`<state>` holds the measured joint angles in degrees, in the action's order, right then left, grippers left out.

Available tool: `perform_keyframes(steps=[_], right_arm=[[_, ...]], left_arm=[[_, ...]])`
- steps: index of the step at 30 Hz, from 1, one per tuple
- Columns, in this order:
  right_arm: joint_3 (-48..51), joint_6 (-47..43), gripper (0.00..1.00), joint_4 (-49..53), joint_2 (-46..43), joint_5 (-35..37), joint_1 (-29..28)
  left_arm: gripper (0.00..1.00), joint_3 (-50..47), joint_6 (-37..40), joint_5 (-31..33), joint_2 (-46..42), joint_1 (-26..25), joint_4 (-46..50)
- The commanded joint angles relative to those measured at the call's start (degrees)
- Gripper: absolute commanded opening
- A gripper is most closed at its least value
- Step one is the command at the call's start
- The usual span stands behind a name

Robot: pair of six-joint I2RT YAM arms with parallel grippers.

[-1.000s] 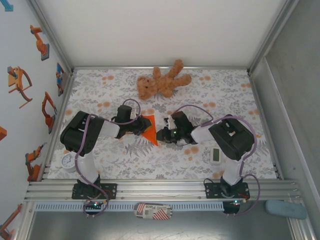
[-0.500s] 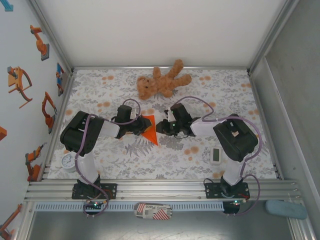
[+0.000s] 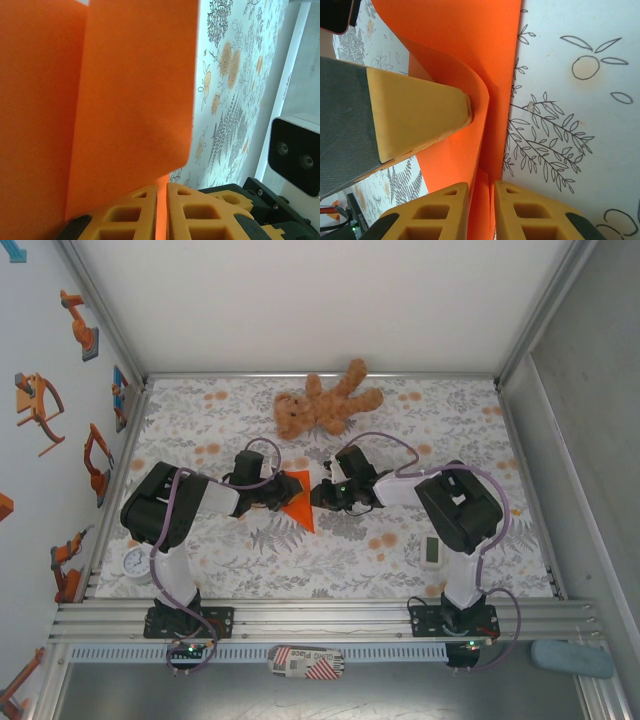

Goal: Fold a paper plane with a square sheet of paper (pick it up from the middle)
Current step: Fourth fold the wing at the center of the table.

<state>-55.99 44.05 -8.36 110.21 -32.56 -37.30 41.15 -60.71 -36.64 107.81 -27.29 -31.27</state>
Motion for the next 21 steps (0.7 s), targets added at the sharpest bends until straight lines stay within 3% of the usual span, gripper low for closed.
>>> perform_keyframes(steps=[1, 9, 21], right_arm=[[-1.3, -0.6, 0.20, -0.8, 0.6, -1.5, 0.2], [0.8, -0.8, 0.20, -1.6, -3.3, 3.1, 0.2], [-0.3, 0.9, 0.20, -4.5, 0.3, -2.1, 0.2]], left_arm=[[0.14, -0.2, 1.2, -0.2, 0.7, 0.0, 0.5], [0.14, -0.1, 1.0, -0.3, 0.7, 0.0, 0.4], [0.13, -0.1, 0.8, -0.3, 0.8, 0.0, 0.2]])
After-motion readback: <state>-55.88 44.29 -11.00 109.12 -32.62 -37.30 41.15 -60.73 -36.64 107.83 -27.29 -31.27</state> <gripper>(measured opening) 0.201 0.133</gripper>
